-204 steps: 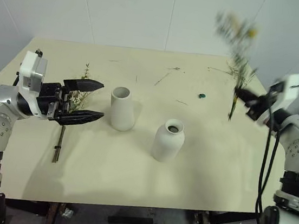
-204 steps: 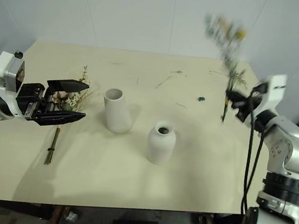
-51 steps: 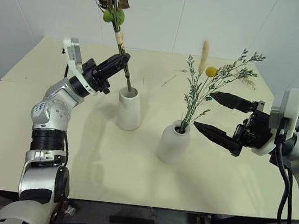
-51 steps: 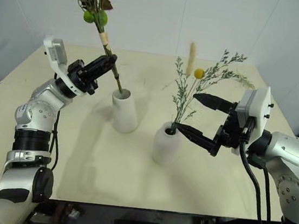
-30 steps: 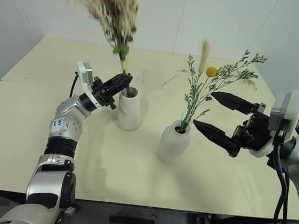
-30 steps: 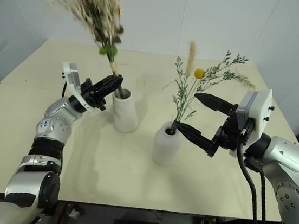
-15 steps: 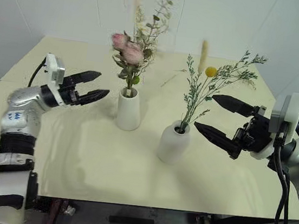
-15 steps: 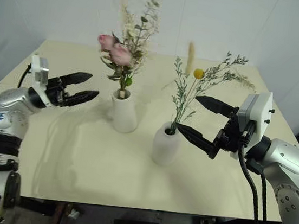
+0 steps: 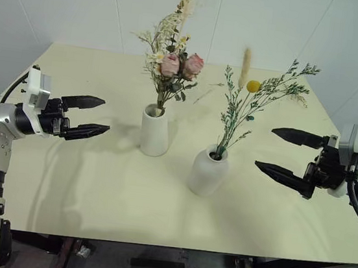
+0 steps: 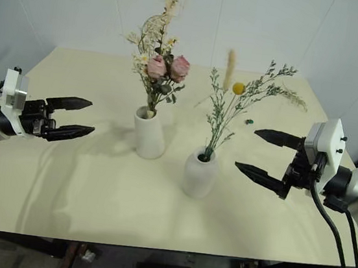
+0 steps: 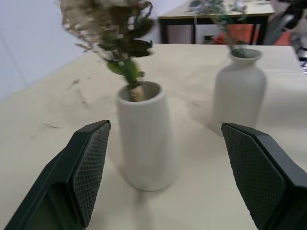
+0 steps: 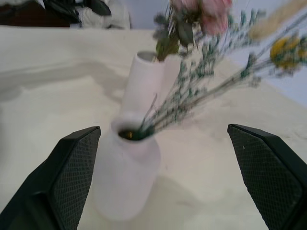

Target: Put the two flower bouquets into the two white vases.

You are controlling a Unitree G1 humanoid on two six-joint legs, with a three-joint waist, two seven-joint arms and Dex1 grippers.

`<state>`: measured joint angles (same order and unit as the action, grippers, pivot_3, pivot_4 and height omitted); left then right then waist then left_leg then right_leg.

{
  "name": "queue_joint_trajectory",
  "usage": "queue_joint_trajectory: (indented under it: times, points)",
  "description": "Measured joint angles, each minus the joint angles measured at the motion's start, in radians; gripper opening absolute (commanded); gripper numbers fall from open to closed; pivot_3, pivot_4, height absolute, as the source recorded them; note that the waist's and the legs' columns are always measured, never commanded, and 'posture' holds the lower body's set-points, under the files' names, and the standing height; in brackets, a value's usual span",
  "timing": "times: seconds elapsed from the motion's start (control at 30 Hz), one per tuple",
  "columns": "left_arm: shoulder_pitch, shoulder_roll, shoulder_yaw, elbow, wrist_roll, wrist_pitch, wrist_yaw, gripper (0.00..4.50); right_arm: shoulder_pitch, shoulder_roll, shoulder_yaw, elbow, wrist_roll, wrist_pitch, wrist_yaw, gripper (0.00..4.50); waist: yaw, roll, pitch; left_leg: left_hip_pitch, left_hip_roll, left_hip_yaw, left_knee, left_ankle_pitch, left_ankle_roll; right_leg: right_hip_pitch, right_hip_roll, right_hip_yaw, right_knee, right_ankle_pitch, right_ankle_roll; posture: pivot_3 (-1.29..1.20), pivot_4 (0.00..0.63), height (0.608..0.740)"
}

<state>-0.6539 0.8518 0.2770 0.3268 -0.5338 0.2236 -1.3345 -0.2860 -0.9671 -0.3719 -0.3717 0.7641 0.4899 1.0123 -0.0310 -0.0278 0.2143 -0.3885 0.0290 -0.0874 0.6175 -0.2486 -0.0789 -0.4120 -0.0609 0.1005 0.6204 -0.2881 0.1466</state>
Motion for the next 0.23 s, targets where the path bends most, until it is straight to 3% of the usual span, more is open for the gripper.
queue_joint_trajectory:
  times: [0.23]
  points:
    - [0.042,0.008,0.02,-0.048,-0.013,0.008,0.005,3.95,-0.021,-0.004,0.008,0.046,-0.042,-0.064,0.063,4.5,-0.003,0.0,0.0,0.001,0.0,0.001,0.0,0.0,0.0,0.0,0.0,0.0,0.0,0.0,0.0,0.0,0.15,0.74]
